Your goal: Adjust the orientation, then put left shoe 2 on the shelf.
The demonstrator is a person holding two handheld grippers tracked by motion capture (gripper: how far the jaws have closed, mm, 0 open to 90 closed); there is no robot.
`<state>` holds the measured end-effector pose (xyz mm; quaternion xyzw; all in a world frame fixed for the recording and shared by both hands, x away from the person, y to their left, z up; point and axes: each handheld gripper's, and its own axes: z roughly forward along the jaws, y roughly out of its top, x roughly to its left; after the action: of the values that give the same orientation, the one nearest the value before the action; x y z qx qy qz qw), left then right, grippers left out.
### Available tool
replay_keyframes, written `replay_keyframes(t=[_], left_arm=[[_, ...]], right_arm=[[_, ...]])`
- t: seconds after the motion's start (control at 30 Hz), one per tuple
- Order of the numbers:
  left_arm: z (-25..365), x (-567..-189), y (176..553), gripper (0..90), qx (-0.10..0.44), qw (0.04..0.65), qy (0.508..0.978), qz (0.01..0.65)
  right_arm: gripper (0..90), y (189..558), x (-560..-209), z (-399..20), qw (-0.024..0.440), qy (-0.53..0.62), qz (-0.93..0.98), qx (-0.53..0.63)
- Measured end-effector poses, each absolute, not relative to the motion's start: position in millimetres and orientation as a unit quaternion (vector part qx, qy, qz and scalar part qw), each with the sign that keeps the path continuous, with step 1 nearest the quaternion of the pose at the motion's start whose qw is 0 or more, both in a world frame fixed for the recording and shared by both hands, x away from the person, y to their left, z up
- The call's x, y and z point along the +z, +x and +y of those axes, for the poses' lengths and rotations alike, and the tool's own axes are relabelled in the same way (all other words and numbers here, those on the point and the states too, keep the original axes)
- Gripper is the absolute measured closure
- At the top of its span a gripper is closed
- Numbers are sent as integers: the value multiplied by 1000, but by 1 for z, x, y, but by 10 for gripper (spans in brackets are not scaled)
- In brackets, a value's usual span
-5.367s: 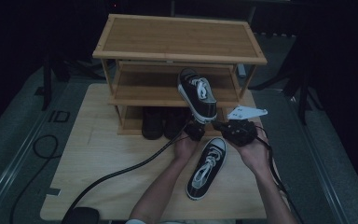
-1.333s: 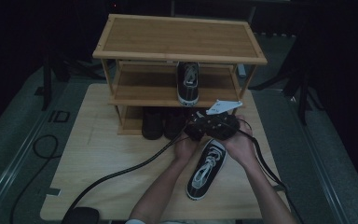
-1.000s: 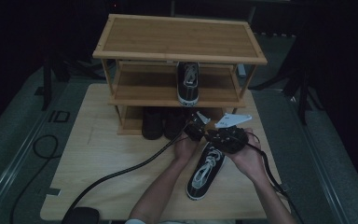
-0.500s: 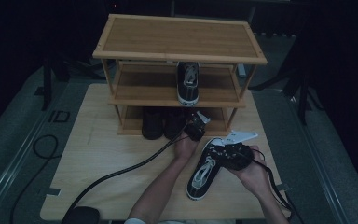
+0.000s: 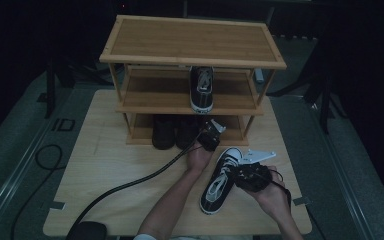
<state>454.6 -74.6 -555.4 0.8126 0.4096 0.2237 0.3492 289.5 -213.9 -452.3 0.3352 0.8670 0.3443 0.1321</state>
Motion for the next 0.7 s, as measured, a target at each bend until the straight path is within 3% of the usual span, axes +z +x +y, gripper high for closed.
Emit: replay_keyframes(t=[0.7], left_arm=[[-74,-556,455,900,222,352,811,410]], right_arm=[[833,287,-470,-206,117,332,875,333]])
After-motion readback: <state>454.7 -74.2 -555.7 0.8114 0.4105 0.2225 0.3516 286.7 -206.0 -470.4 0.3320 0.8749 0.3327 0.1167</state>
